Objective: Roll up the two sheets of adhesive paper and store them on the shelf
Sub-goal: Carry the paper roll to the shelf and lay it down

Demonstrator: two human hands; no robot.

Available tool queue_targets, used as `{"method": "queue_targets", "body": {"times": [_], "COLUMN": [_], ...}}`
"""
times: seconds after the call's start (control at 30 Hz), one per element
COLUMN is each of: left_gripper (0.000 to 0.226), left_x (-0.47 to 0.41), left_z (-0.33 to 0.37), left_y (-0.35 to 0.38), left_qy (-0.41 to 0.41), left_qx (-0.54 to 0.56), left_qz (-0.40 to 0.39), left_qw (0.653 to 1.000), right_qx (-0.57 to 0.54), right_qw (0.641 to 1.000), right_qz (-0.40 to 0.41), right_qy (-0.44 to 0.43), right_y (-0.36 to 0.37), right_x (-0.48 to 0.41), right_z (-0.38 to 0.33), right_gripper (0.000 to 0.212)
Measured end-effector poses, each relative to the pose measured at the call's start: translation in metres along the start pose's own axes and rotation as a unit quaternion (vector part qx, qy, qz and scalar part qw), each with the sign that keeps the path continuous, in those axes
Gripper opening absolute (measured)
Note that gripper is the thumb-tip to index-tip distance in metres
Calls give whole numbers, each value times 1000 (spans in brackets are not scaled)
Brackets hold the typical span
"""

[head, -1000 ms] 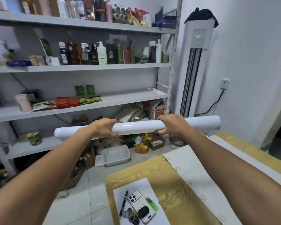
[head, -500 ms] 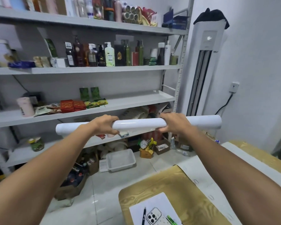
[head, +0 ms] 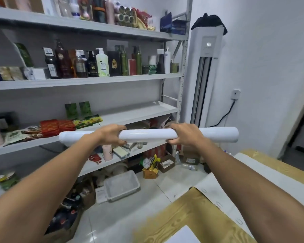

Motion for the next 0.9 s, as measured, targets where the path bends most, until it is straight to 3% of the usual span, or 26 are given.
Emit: {"method": "queue_targets", "body": {"times": [0.53, 0.9], "left_gripper": [39, 39], "left_x": [-120, -177], "left_z": [-166, -266], "left_y": [8, 35], "left_qy": [74, 58], "left_qx": [11, 16], "left_qz": [-7, -9], "left_qw": [997, 998], "right_qx": [50, 46], "right_qw": [996, 995], "right_qz": [-13, -12], "right_qy": [74, 89], "right_y": [91, 168], "right_x": [-135, -213], "right_z": [-44, -56], "right_gripper": [50, 49]}}
Point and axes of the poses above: each hand's wrist, its own x-axis away from the middle knuckle, its own y-axis out of the palm, z = x × y, the point moved 3 cm from there along -x, towards the middle knuckle, and after that the axes turned 13 degrees about z, right-handed, at the moved point
